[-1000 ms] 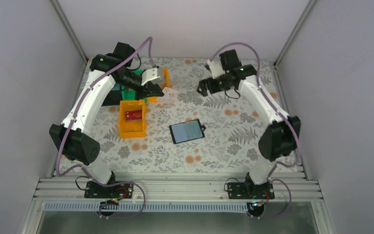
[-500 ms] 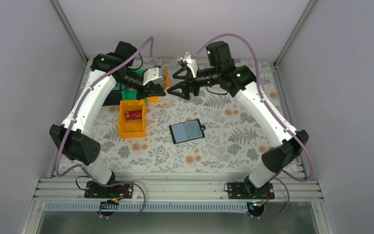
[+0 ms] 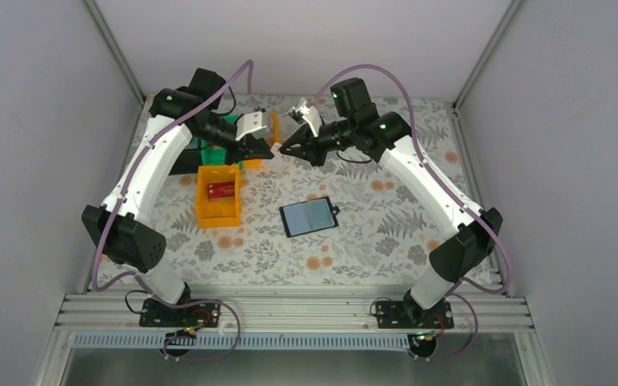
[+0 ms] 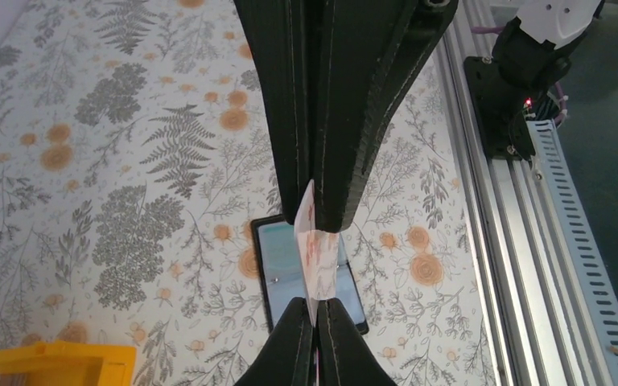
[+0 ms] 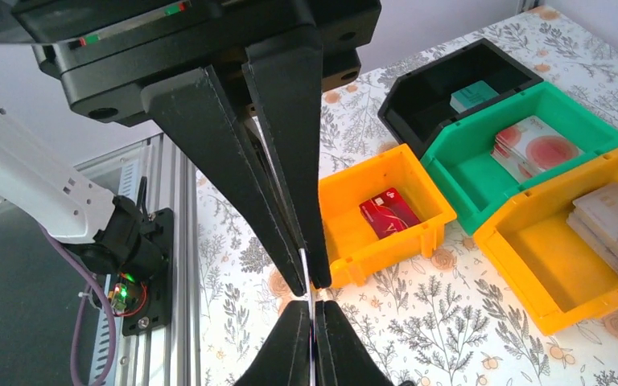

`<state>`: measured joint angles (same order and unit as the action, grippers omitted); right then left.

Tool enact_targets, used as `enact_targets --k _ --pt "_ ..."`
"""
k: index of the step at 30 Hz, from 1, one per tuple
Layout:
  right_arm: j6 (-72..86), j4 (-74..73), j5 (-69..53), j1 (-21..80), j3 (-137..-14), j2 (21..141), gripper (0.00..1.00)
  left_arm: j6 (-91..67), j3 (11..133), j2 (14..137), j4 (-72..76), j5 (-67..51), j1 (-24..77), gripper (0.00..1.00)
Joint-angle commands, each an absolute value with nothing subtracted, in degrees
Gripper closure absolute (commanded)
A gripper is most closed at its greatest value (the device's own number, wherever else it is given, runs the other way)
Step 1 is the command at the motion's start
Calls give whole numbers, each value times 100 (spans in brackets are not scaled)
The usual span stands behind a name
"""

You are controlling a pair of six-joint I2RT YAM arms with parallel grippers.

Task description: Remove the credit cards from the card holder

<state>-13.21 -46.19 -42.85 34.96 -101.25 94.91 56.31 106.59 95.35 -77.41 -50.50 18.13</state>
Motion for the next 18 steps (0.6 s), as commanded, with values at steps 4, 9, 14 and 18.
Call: enact_targets --k 4,9,14,18 --pt "96 -3833 -4309 3119 -9981 9476 96 4177 10894 9501 -6668 -4584 1779 1" --pt "3813 -2308 -4629 2176 -9629 9956 96 4207 11176 8988 -5344 -3427 1578 0" --pt "5560 -1008 -3184 2153 -9165 9427 96 5425 10209 8332 -3636 -2137 2249 0" --pt "6478 -960 -2232 2152 -9111 9159 96 6464 8723 8212 -1296 -375 3128 0"
